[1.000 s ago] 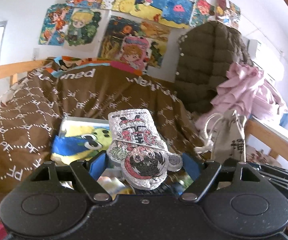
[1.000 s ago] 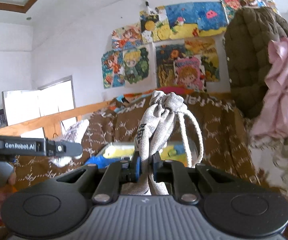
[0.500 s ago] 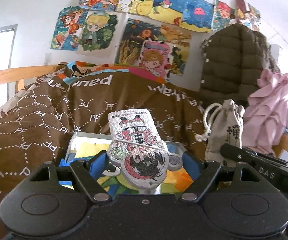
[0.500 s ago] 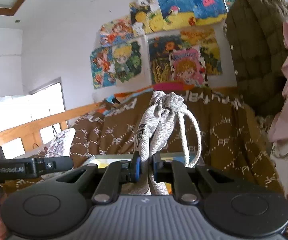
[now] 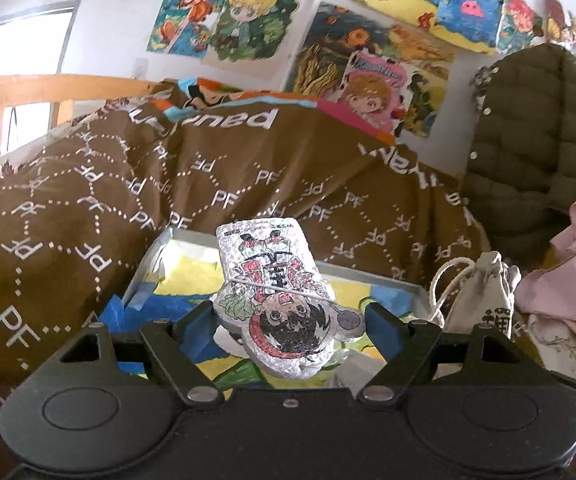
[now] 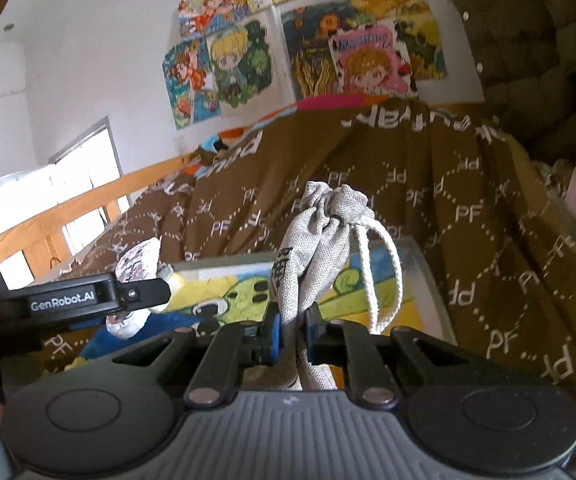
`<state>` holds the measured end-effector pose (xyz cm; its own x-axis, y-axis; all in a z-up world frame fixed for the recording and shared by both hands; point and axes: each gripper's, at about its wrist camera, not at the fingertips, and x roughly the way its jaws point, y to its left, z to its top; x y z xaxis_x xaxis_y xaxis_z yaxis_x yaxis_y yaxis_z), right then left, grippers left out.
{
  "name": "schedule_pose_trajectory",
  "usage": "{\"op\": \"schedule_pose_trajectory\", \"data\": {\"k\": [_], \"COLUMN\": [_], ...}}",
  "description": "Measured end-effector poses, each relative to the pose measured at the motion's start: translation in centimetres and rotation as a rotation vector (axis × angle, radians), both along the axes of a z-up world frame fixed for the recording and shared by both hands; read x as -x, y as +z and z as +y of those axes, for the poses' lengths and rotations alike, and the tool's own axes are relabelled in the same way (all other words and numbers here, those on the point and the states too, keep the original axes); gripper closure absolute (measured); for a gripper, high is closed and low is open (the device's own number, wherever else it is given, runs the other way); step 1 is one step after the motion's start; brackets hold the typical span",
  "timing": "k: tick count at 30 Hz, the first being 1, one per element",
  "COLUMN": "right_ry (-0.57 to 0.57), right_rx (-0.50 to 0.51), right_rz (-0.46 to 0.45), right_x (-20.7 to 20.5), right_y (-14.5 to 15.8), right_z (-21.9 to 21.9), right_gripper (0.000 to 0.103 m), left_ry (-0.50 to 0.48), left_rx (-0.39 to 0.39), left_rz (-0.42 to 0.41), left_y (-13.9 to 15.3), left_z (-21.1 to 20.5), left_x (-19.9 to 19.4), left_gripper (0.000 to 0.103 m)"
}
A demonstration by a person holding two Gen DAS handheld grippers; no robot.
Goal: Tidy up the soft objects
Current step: 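Carry the pug-print pad and beige pouch with both tools over the tray, then lower and release the pad with the left tool while the right tool lowers the pouch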
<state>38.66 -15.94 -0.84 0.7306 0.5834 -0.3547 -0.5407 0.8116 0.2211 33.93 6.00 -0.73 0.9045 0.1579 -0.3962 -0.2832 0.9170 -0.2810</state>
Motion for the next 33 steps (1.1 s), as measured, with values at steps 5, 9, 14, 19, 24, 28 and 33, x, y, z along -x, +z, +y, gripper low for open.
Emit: {"op": "schedule_pose_trajectory", "data": {"k": [5, 9, 14, 19, 24, 28, 33], "right_ry": [0.014, 0.018, 0.015, 0.006, 0.002, -0.001, -0.005], "right_rx": [0.022, 0.029, 0.039, 0.058, 0.072, 0.076, 0.087], "right_rz": [0.031, 0.045, 0.064, 0.078, 0.089, 0.094, 0.095], "right_x": [-0.5, -0.7, -0.8, -0.9, -0.9, -0.9, -0.9], "right_y": [-0.5, -0.6, -0.8, -1.0, -1.2, -1.2, -1.3], "right_z": [0.6, 0.8, 1.1, 1.3, 1.4, 1.6, 1.7], "right_gripper": [0.089, 0.089, 0.088, 0.087, 0.087, 0.085, 0.082], "left_ry": [0.018, 0.036, 0.039, 0.001, -0.020, -0.025, -0.027], "left_rx": [0.011, 0.036, 0.052, 0.045, 0.045, 0.036, 0.038], "left_rz": [0.055, 0.084, 0.113, 0.177, 0.207, 0.230, 0.251], "left_y": [-1.4, -2.1, -2.6, -3.2, -3.6, -3.8, -3.9], "left_z": [0.4, 1.0, 1.1, 0.6, 0.2, 0.0, 0.0], "left_x": [-0.6, -1.0, -1.4, -2.3, -2.7, -3.0, -3.2], "left_gripper": [0.021, 0.021, 0.021, 0.021, 0.021, 0.021, 0.021]}}
